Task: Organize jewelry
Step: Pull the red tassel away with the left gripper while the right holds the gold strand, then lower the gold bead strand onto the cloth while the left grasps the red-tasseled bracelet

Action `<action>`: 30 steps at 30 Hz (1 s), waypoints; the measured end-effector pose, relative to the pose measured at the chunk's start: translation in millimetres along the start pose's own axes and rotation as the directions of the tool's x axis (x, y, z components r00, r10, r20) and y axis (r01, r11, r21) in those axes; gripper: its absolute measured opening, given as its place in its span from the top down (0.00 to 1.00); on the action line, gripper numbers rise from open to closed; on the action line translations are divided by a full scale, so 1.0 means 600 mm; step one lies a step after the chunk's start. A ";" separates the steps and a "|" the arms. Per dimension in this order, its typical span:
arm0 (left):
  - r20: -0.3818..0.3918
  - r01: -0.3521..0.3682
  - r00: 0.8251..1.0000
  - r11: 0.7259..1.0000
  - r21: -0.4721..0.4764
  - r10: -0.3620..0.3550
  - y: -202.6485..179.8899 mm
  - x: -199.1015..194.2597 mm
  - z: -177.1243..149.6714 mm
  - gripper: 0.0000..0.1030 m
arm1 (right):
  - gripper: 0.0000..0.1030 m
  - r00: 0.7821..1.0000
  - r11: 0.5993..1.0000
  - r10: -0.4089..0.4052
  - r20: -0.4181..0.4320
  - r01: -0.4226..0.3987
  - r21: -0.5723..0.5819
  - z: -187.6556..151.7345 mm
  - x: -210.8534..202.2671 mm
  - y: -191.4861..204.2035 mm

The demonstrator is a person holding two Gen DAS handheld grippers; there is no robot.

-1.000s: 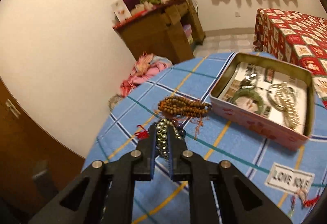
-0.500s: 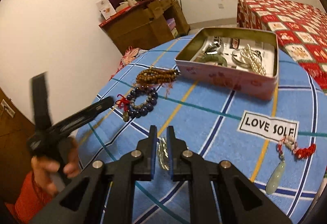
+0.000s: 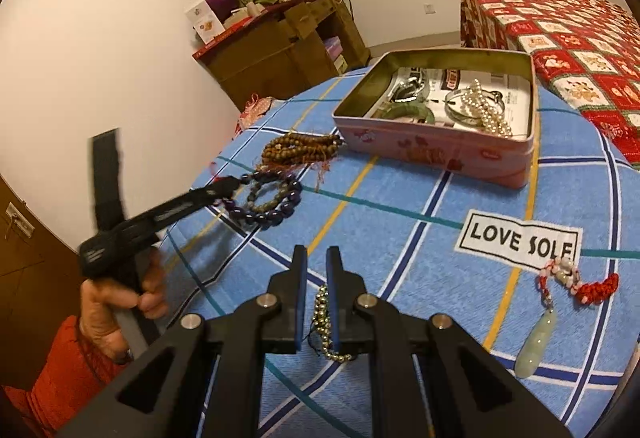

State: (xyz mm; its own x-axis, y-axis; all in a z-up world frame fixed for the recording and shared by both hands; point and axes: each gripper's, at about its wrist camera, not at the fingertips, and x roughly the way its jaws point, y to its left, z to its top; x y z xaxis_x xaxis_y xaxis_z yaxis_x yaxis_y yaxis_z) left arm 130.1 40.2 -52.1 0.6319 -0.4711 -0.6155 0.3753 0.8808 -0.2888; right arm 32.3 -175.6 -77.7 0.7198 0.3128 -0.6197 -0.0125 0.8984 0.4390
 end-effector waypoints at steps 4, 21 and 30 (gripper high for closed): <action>0.108 0.076 0.991 0.997 0.023 -0.078 -0.022 -0.072 0.014 0.97 | 0.88 1.000 1.000 0.000 0.009 0.000 0.014 -0.004 -0.006 -0.004; -0.016 -0.029 0.999 0.999 0.029 0.030 -0.007 -0.050 -0.039 0.31 | 0.84 1.000 0.999 -0.010 0.025 0.009 0.041 -0.031 -0.049 -0.013; -0.116 -0.027 0.992 0.992 0.123 0.042 -0.013 -0.014 -0.072 0.31 | 0.77 0.997 0.999 -0.048 -0.065 0.049 0.016 -0.043 -0.008 -0.017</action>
State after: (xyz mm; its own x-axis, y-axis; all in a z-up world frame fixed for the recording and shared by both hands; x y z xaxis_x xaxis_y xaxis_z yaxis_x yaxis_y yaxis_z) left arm 92.8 39.3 -76.5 0.5643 -0.4251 -0.7077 0.4386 0.8806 -0.1793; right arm 10.8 -178.1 -95.9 0.6730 0.2886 -0.6810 0.0341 0.9077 0.4183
